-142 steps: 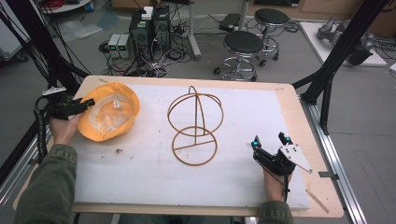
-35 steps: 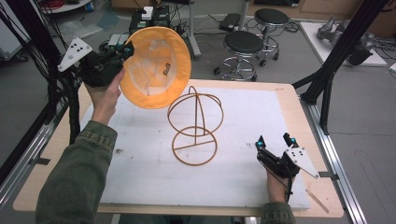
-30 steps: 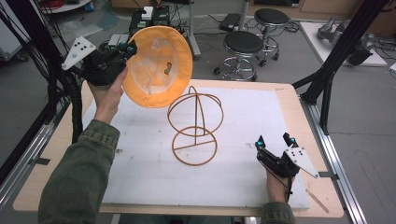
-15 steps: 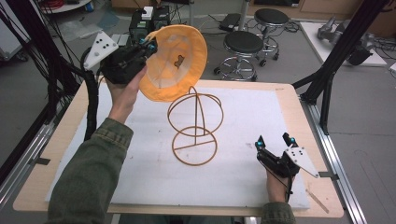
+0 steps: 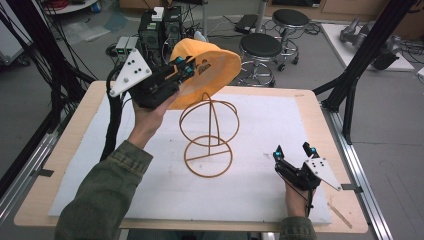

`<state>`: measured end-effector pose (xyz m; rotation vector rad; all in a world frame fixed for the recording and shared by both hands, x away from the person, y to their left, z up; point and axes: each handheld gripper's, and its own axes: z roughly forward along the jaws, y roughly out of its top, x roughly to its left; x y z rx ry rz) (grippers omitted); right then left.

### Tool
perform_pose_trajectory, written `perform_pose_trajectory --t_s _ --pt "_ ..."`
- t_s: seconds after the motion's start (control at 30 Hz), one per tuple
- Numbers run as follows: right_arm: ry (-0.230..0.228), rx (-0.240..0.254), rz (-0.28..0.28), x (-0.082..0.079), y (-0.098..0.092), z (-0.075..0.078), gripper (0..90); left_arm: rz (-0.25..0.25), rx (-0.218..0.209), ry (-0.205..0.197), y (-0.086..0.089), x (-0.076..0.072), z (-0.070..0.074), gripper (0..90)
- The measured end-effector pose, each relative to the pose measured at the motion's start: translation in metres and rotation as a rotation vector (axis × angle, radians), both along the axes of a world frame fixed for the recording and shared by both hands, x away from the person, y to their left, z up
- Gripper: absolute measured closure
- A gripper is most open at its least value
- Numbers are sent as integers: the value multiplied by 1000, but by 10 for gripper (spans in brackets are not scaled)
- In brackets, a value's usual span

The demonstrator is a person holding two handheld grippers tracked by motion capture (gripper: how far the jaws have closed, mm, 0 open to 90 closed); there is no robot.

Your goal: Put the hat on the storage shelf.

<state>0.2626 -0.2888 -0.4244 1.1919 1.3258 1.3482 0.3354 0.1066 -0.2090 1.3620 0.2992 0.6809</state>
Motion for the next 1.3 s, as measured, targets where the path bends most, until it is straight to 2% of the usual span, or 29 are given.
perform_pose_trajectory --t_s 0.27,0.63,0.87,1.07,1.17,1.3 --pt "-6 -6 -7 -1 0 0 105 -86 2 1 -9 -14 -14 862" --pt "-16 -3 -31 -3 0 1 105 -165 33 -36 -19 -31 -39 862" --pt "-19 -2 -38 -3 -1 1 105 -212 104 -44 -33 -41 -57 863" --pt "-24 2 -42 -4 -2 2 105 -237 142 -25 -43 -43 -72 863" --pt "-22 8 -42 -4 -2 2 105 -227 174 -18 -47 -44 -79 863" --pt "-21 15 -28 -3 -3 1 104 -209 250 -9 -51 -46 -89 864"
